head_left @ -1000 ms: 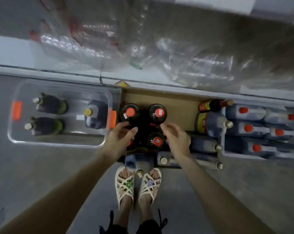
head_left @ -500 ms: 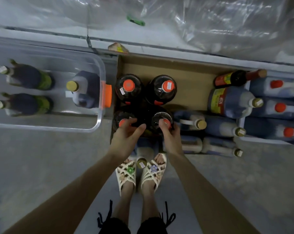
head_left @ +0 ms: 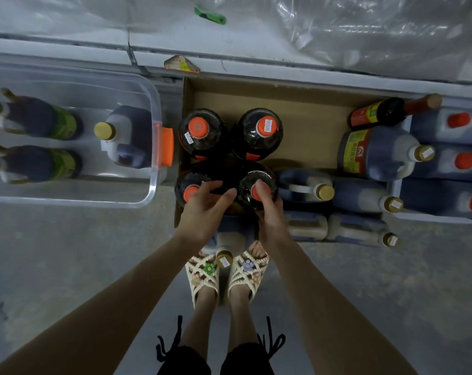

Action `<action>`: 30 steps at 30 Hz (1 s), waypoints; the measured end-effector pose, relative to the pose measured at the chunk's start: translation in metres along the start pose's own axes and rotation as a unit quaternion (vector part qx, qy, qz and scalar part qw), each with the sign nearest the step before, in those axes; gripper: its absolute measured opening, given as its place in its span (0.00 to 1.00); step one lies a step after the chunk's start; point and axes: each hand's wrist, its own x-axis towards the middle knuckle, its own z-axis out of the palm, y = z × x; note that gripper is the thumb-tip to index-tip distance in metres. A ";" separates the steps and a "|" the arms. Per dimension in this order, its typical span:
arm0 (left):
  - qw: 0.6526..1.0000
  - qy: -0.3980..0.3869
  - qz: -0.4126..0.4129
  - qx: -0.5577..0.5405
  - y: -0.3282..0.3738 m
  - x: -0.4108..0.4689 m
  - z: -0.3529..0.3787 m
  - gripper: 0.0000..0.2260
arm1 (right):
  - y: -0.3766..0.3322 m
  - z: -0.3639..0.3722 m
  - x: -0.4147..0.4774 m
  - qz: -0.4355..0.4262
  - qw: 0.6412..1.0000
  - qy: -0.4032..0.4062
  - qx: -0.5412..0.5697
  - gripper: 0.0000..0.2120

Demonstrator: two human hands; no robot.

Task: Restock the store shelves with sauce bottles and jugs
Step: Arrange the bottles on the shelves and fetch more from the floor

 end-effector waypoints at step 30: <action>0.985 -0.085 0.143 0.040 0.215 -0.165 -0.050 0.24 | -0.222 0.030 -0.278 -0.205 0.952 -0.016 -0.227 0.08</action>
